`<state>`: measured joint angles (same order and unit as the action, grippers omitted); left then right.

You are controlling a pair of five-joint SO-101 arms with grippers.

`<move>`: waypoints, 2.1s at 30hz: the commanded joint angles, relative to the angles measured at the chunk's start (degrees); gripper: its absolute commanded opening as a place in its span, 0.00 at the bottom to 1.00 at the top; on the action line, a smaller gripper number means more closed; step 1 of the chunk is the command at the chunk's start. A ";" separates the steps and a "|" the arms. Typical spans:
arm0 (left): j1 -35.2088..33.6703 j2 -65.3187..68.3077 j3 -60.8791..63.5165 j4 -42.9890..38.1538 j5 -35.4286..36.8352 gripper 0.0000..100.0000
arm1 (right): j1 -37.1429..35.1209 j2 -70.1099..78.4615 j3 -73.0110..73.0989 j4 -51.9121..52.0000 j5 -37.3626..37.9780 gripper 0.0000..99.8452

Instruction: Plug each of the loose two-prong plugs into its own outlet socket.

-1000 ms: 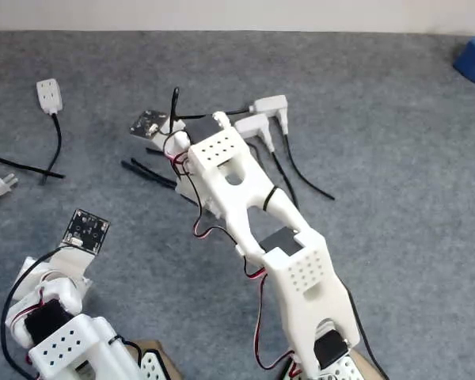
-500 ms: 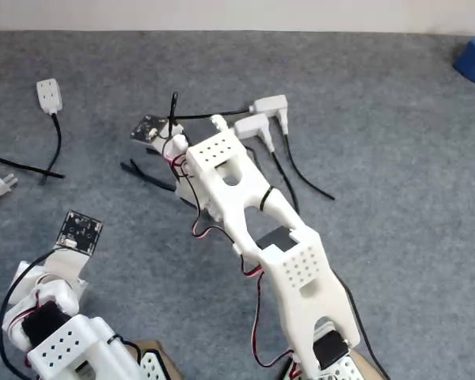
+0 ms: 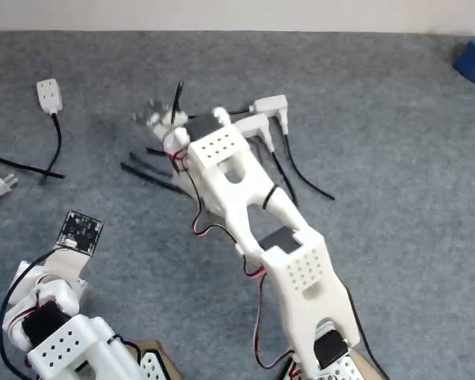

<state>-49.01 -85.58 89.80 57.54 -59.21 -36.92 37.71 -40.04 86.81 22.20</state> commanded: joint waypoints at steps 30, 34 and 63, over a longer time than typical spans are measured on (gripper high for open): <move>69.76 0.04 -27.91 5.54 49.14 0.30 | 9.01 -13.58 -12.35 8.92 -42.81 0.01; 68.70 0.13 -21.67 0.88 46.42 0.30 | 7.69 -13.49 -11.91 14.02 -39.12 0.01; 52.79 39.69 -34.86 -25.14 44.40 0.30 | 0.40 -13.58 -8.13 14.11 -40.00 0.01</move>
<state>4.79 -46.11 58.86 34.86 -14.37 -35.43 27.87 -47.60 99.91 -17.19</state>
